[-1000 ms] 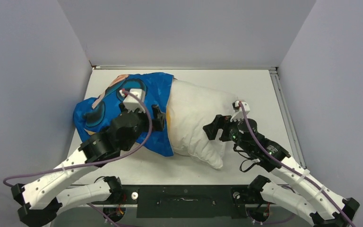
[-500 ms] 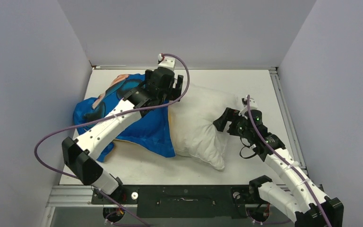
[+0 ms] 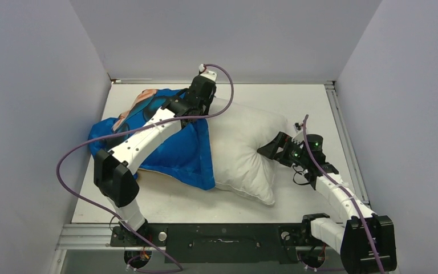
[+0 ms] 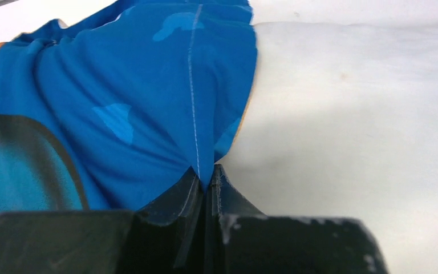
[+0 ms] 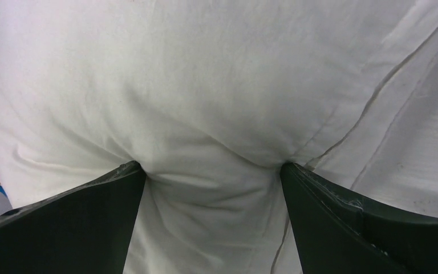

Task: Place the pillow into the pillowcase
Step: Stuff the pillow into the pillowcase.

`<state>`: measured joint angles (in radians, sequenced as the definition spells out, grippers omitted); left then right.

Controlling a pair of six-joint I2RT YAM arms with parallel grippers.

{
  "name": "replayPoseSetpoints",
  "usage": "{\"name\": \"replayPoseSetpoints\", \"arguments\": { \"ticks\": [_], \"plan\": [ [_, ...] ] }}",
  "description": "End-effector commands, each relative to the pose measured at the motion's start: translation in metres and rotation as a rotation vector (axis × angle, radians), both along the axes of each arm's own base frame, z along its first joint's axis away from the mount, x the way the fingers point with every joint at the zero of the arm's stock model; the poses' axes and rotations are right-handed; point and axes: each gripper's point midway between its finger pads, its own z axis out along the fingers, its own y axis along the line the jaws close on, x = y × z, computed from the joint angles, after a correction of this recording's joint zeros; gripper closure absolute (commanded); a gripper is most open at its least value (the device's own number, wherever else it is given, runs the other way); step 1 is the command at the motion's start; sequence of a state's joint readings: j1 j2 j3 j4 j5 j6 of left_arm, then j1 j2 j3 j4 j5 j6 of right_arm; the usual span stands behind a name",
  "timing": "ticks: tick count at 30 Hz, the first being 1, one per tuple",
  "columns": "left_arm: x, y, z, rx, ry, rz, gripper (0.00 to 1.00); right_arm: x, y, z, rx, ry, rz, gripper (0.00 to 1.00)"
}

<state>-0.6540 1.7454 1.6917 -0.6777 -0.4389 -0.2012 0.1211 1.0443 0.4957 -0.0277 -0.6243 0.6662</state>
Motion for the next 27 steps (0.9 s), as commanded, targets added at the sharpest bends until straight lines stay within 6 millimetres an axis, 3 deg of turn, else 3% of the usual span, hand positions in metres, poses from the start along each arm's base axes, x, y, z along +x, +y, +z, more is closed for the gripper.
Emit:
{"name": "replayPoseSetpoints", "arguments": {
  "ticks": [1, 3, 7, 9, 10, 15, 18, 20, 23, 27],
  "plan": [
    [-0.044, -0.069, 0.063, -0.220, -0.094, -0.231, 1.00, -0.003, 0.018, 0.016, 0.127, -0.079, 0.081, 0.05],
    [-0.075, -0.106, 0.073, -0.295, -0.094, -0.346, 1.00, -0.005, 0.025, 0.027, 0.190, -0.115, 0.107, 0.04],
    [-0.153, -0.192, 0.086, -0.454, -0.014, -0.613, 1.00, -0.011, 0.039, 0.044, 0.270, -0.173, 0.164, 0.22],
    [-0.186, -0.225, 0.095, -0.543, 0.037, -0.715, 1.00, -0.013, 0.046, 0.054, 0.299, -0.206, 0.191, 0.33],
    [-0.201, -0.239, 0.099, -0.586, 0.064, -0.753, 1.00, -0.014, 0.049, 0.059, 0.309, -0.220, 0.197, 0.41],
    [-0.263, -0.290, 0.113, -0.670, 0.135, -0.872, 1.00, -0.013, 0.052, 0.085, 0.342, -0.301, 0.196, 0.50],
    [-0.290, -0.307, 0.130, -0.706, 0.140, -0.943, 1.00, -0.016, 0.058, 0.097, 0.377, -0.335, 0.213, 0.54],
    [-0.296, -0.309, 0.134, -0.725, 0.155, -0.958, 1.00, -0.021, 0.063, 0.100, 0.388, -0.340, 0.232, 0.57],
    [-0.278, -0.292, 0.122, -0.672, 0.126, -0.866, 1.00, -0.026, 0.060, 0.100, 0.369, -0.339, 0.215, 0.65],
    [-0.231, -0.241, 0.092, -0.543, 0.062, -0.645, 1.00, -0.026, 0.041, 0.088, 0.252, -0.313, 0.100, 0.80]
  ]
}}
